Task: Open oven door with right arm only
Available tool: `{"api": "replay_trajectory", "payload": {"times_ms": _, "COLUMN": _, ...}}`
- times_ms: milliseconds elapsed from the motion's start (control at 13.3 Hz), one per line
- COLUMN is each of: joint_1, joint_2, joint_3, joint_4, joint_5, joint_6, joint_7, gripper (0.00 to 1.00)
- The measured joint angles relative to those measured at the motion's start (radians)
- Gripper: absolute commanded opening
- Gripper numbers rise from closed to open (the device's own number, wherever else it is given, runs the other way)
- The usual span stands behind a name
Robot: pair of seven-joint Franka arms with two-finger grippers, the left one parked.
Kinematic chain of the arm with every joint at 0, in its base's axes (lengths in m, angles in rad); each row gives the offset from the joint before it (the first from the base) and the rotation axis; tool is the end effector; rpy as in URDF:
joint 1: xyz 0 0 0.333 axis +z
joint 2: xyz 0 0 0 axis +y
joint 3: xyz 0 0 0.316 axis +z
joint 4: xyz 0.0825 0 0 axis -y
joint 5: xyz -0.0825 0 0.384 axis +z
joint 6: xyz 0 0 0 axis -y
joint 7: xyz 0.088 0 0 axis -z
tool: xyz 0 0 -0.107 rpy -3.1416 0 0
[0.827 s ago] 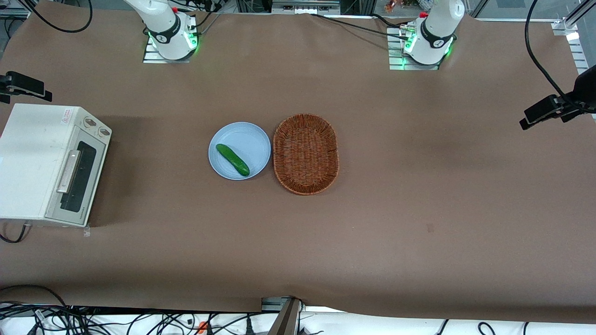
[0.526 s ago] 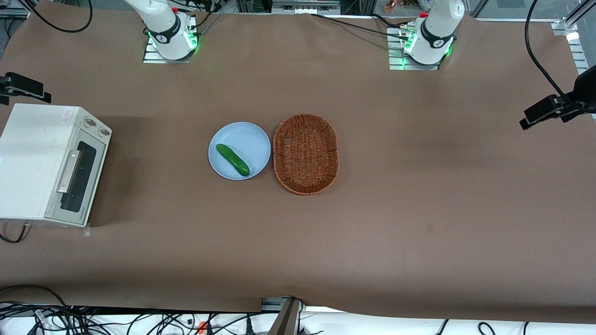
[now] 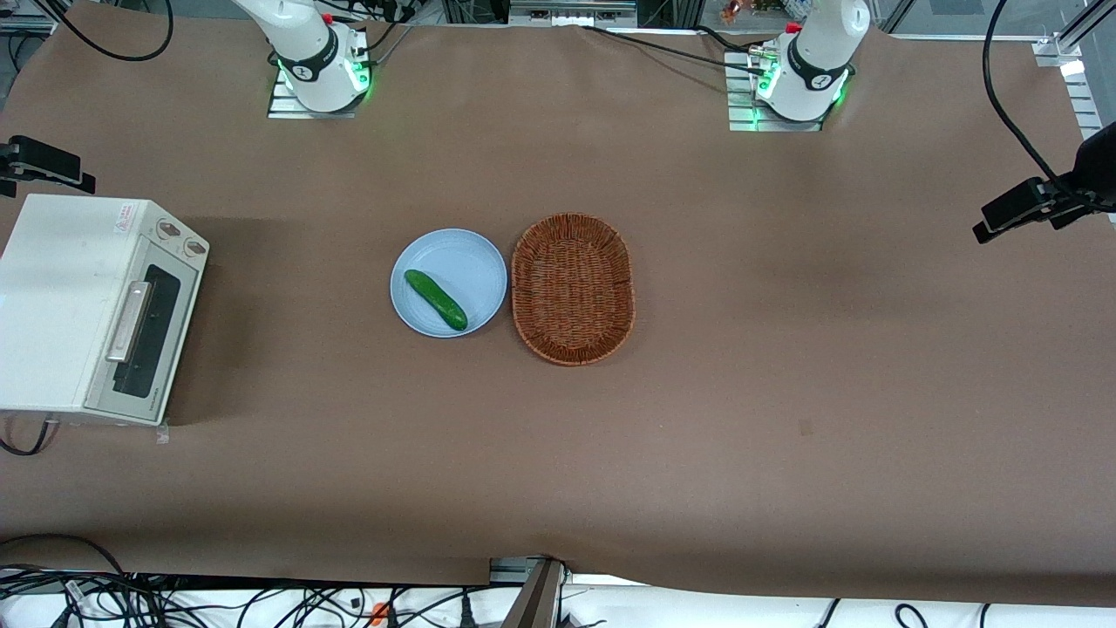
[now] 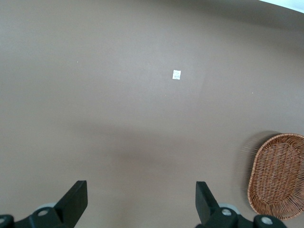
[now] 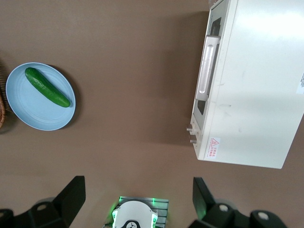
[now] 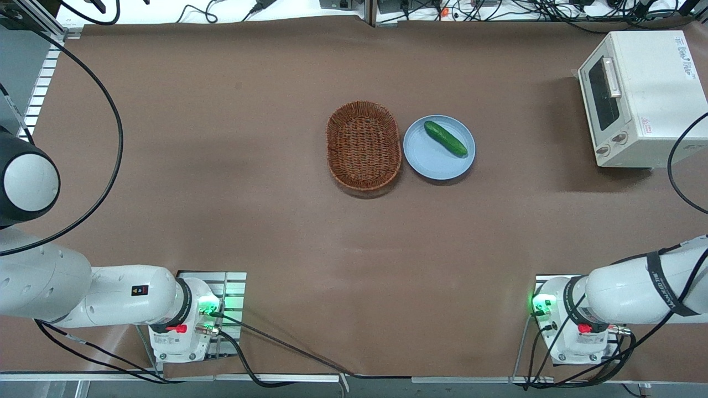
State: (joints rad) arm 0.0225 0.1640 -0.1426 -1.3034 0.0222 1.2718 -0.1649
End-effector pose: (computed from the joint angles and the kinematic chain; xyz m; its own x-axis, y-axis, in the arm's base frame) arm 0.5686 -0.0577 0.6317 0.9804 0.0509 -0.1903 0.0459 -0.9985 -0.0305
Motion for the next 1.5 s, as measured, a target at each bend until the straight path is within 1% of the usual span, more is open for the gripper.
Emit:
{"api": "replay_trajectory", "payload": {"times_ms": 902, "joint_1": 0.0, "joint_2": 0.0, "joint_3": 0.0, "joint_4": -0.007, "joint_5": 0.0, "joint_6": -0.005, "joint_7": 0.0, "gripper": 1.0}}
{"api": "replay_trajectory", "payload": {"times_ms": 1202, "joint_1": 0.01, "joint_2": 0.006, "joint_3": 0.009, "joint_4": -0.039, "joint_5": 0.0, "joint_6": -0.006, "joint_7": 0.0, "gripper": 1.0}}
{"api": "replay_trajectory", "payload": {"times_ms": 1277, "joint_1": 0.013, "joint_2": 0.012, "joint_3": 0.012, "joint_4": -0.052, "joint_5": 0.0, "joint_6": -0.006, "joint_7": 0.002, "gripper": 0.98}}
{"api": "replay_trajectory", "payload": {"times_ms": 1503, "joint_1": 0.023, "joint_2": 0.054, "joint_3": 0.012, "joint_4": -0.08, "joint_5": 0.0, "joint_6": -0.006, "joint_7": 0.003, "gripper": 0.82}}
